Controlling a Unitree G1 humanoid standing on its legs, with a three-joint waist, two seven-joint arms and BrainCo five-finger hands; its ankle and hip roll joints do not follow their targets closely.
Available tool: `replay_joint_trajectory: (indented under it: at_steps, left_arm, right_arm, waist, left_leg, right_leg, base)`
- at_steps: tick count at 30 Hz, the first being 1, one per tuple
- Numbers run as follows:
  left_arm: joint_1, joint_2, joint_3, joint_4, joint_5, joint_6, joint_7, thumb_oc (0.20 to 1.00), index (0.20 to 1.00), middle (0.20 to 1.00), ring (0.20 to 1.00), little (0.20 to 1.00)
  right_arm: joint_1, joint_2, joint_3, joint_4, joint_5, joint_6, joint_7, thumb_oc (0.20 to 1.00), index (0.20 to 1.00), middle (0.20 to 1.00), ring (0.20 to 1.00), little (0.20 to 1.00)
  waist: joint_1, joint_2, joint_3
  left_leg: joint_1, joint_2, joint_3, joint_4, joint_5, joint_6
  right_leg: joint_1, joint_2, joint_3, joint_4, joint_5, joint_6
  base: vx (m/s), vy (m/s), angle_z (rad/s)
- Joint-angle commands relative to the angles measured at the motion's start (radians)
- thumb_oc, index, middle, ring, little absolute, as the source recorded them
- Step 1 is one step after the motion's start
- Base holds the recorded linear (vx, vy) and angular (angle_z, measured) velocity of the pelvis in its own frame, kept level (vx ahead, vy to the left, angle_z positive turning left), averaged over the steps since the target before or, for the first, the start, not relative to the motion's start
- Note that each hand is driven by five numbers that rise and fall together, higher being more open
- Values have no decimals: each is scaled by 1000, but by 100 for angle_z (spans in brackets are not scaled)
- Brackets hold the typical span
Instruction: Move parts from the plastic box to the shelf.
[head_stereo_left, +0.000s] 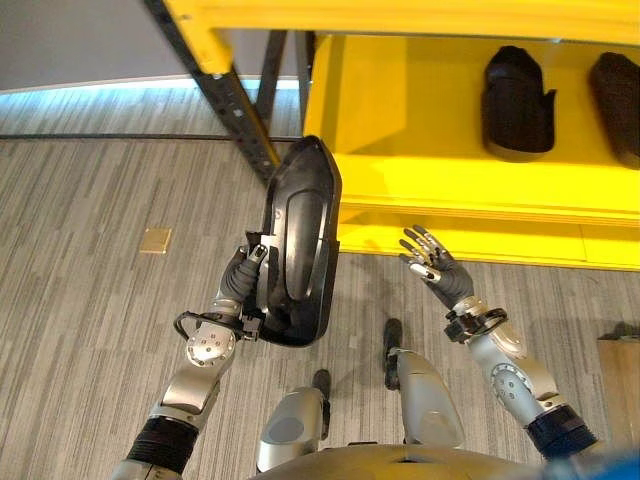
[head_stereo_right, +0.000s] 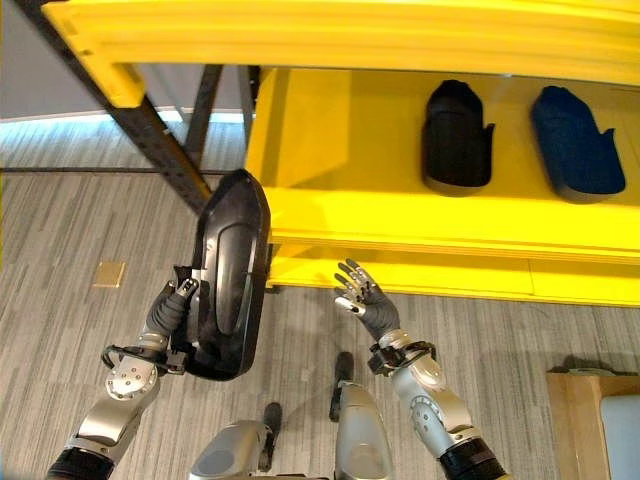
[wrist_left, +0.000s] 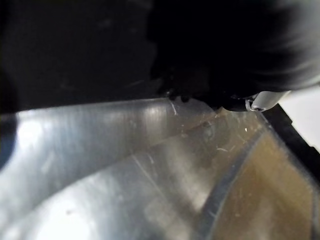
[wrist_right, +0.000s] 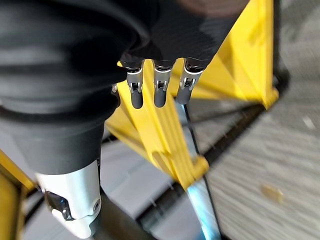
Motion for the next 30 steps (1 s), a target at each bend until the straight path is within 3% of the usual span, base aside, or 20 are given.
replay_joint_trajectory:
  at_steps: [1, 7, 9, 11, 12, 13, 16, 17, 18, 19, 22, 30]
  left_arm:
    - [-18, 32, 58, -98, -25, -63, -7, 200, 200, 200, 200, 200]
    - [-3, 32, 72, -102, -24, -59, -7, 200, 200, 200, 200, 200]
    - [15, 30, 75, -107, -29, -61, -24, 200, 200, 200, 200, 200]
    - [-4, 30, 63, -105, -39, -62, -21, 200, 200, 200, 200, 200]
    - [-6, 31, 62, -104, -39, -62, -20, 200, 200, 200, 200, 200]
    - [-30, 36, 60, -102, -51, -66, -14, 200, 200, 200, 200, 200]
    - [-34, 39, 48, -96, -40, -76, -6, 200, 200, 200, 200, 200]
    - [-24, 36, 50, -90, -48, -76, -11, 200, 200, 200, 200, 200]
    - [-25, 36, 50, -90, -48, -76, -11, 200, 200, 200, 200, 200]
    - [-28, 39, 49, -91, -36, -70, -11, 200, 200, 200, 200, 200]
    - [-73, 44, 22, -89, -21, -75, -18, 200, 200, 200, 200, 200]
    - [-183, 51, -34, -92, 6, -81, 2, 200, 200, 200, 200, 200]
  right_arm:
    - [58, 39, 28, -52, 17, -36, 17, 1000, 1000, 1000, 1000, 1000]
    - [80, 25, 16, -52, 2, -29, 26, 1000, 1000, 1000, 1000, 1000]
    - [97, 13, 7, -53, -3, -27, 34, 1000, 1000, 1000, 1000, 1000]
    - [93, -1, -1, -55, 2, -37, 33, 1000, 1000, 1000, 1000, 1000]
    - [92, -1, -2, -55, 2, -37, 33, 1000, 1000, 1000, 1000, 1000]
    - [75, -10, -12, -56, 2, -61, 14, 1000, 1000, 1000, 1000, 1000]
    - [92, -11, -34, -51, -10, -81, -4, 1000, 1000, 1000, 1000, 1000]
    - [108, -8, -37, -53, -5, -75, 4, 1000, 1000, 1000, 1000, 1000]
    - [109, -8, -38, -54, -5, -75, 4, 1000, 1000, 1000, 1000, 1000]
    - [118, 8, -27, -59, 7, -65, 12, 1000, 1000, 1000, 1000, 1000]
    - [121, 22, -23, -53, 2, -55, 17, 1000, 1000, 1000, 1000, 1000]
    - [115, 49, -1, -48, 22, -46, 19, 1000, 1000, 1000, 1000, 1000]
  waist:
    - [-12, -15, -47]
    - [-17, -6, -67]
    - [-8, -4, -69]
    - [16, -27, -28]
    - [10, -28, -33]
    - [9, -44, -12]
    - [1, -13, -16]
    - [5, -11, -16]
    - [6, -11, -17]
    - [-3, 3, -24]
    - [-16, -2, -23]
    - [-32, -26, -42]
  left_leg:
    - [2, 66, -43, -2, -58, -45]
    - [43, 95, -37, -23, -58, -54]
    - [-2, 102, -38, 90, 25, -78]
    - [-172, 59, -68, 334, 156, -97]
    - [-184, 53, -73, 337, 162, -96]
    - [-278, 100, -32, 264, 173, -91]
    - [-257, 269, 92, -25, 255, -94]
    - [-206, 252, 90, -5, 201, -95]
    - [-208, 252, 91, -4, 203, -94]
    - [-190, 224, 91, 1, 161, -98]
    - [-188, 192, 130, 46, 118, -99]
    - [-190, 180, 176, 97, 72, -103]
  right_leg:
    - [-10, -137, 22, 0, 11, 172]
    - [-13, -130, 25, 59, -39, 164]
    - [44, -97, 29, 30, -73, 133]
    - [79, -103, 25, 3, -80, 93]
    - [74, -108, 21, -1, -74, 94]
    - [107, -110, -2, -32, -93, 92]
    - [128, -117, -13, -18, -106, 126]
    - [120, -123, 0, 8, -114, 129]
    - [118, -123, 2, 6, -110, 129]
    - [113, -141, 16, 16, -85, 150]
    - [130, -178, 40, -4, -63, 177]
    - [145, -198, 65, -47, -47, 194]
  base:
    - [74, -43, -1]
    - [100, -72, 5]
    - [83, -134, 4]
    - [-105, -99, 0]
    - [-86, -68, 3]
    - [39, 25, 2]
    - [134, 123, 39]
    - [90, 120, 8]
    - [88, 182, -48]
    - [52, 139, -65]
    - [91, 242, -48]
    - [43, 82, -6]
